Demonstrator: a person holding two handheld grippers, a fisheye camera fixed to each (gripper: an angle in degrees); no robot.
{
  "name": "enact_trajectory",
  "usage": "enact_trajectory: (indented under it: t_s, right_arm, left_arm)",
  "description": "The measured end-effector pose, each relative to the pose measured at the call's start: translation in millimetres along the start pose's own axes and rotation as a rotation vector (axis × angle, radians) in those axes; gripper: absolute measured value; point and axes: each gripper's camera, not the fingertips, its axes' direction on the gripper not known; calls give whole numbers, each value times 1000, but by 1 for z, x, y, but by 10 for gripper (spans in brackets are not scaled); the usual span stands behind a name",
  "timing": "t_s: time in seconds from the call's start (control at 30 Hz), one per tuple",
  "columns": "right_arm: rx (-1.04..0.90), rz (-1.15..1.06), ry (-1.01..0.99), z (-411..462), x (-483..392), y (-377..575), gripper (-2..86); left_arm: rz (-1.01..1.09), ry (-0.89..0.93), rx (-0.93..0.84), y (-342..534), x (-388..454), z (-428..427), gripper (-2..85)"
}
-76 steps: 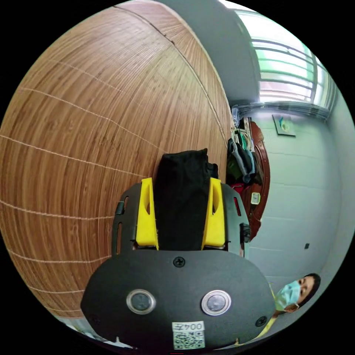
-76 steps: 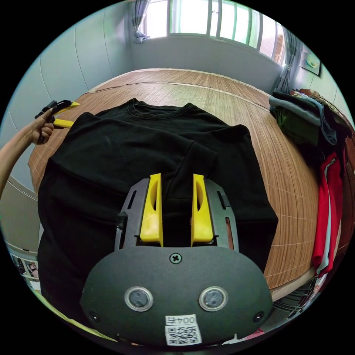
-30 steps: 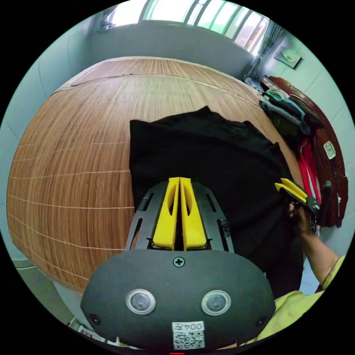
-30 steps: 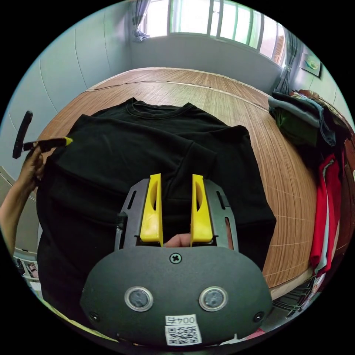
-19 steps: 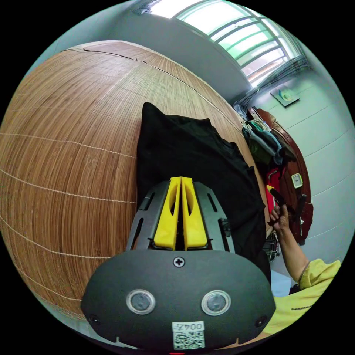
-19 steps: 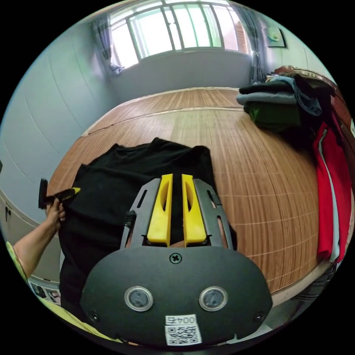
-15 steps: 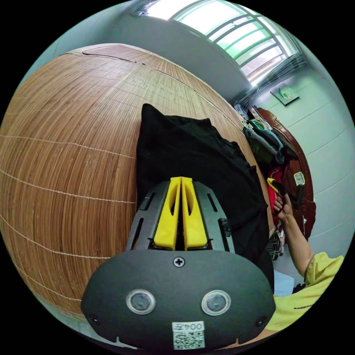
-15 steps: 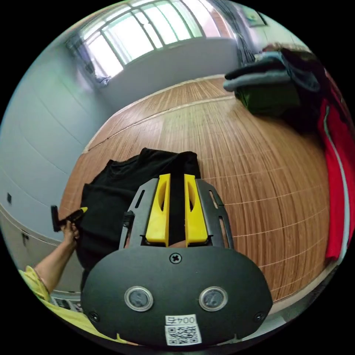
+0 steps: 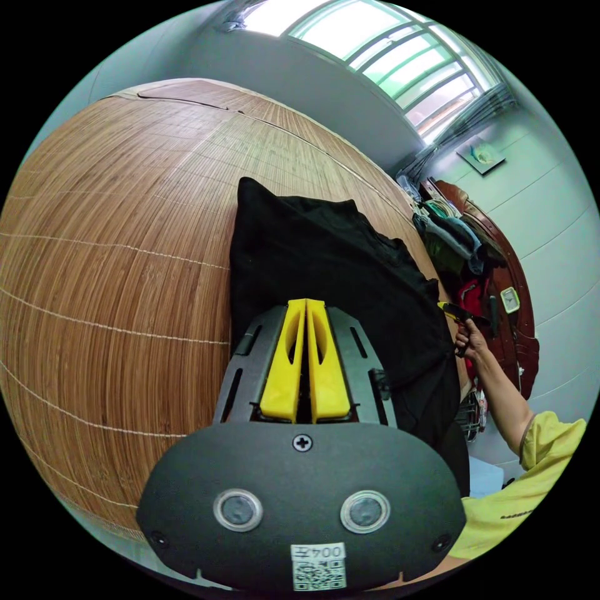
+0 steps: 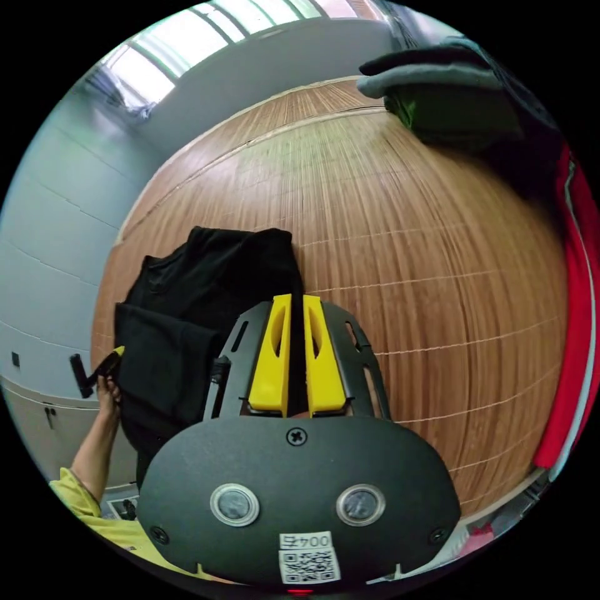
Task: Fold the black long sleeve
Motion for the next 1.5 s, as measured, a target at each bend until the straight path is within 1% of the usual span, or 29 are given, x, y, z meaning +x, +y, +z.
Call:
enact_trajectory:
  t_s: [0.1,0.2,0.27,0.3,0.33,0.4,0.47,0.5,0.53,0.57,0.63,0.67,0.8,0.93,1.03,1.1,1.17,1.27,1.5]
  right_arm:
    - [10,-22,-39,0,6,-8,50]
    - [19,53,-183,-11,32,-14,75]
    - [48,97,-301,-20,53,-12,109]
    - [43,101,-322,-20,56,-12,118]
    - [31,93,-351,-21,60,-13,119]
    - [4,78,-353,-21,61,-16,118]
    - [-44,47,-379,-16,57,-22,109]
    - [-50,42,-387,-15,55,-23,106]
    - [-52,36,-394,-13,51,-25,102]
    - [-53,32,-394,-12,46,-27,101]
    - [-56,25,-401,-10,37,-28,100]
    - [-57,21,-401,-9,31,-29,100]
    - [-71,-2,-391,-7,11,-31,91]
    - [-107,-8,-397,-3,-13,-33,63]
    - [-88,-27,-323,-8,-39,-30,55]
    - [-68,-59,-262,-12,-61,-27,52]
    - [-44,-103,-172,-18,-91,-24,50]
    - [-26,-141,-92,-23,-122,-24,46]
    - [29,-129,-12,-36,-163,-46,40]
  left_arm:
    - [-4,7,0,-1,1,-2,9]
    - [-14,32,-2,-2,1,-5,11]
    - [3,63,4,-4,6,-14,17]
    - [19,74,16,-4,10,-19,19]
    - [48,90,63,-3,18,-33,28]
    - [53,50,152,-1,27,-61,50]
    - [25,-69,189,-8,27,-87,88]
    - [14,-89,177,-11,24,-89,97]
    - [-7,-111,116,-20,16,-87,118]
    - [-32,-109,28,-29,6,-80,137]
    - [-64,-71,-67,-37,-8,-68,154]
    - [-70,-66,-83,-38,-12,-65,156]
    - [-62,-117,-43,-38,-5,-64,141]
    - [-63,-52,-32,-39,7,-56,119]
    - [-74,0,-65,-40,15,-50,86]
    - [-42,-14,-97,-43,24,-48,55]
    - [15,-99,-78,-45,45,-52,39]
    - [75,-193,-73,-53,72,-51,28]
    - [127,-243,-33,-91,113,-49,22]
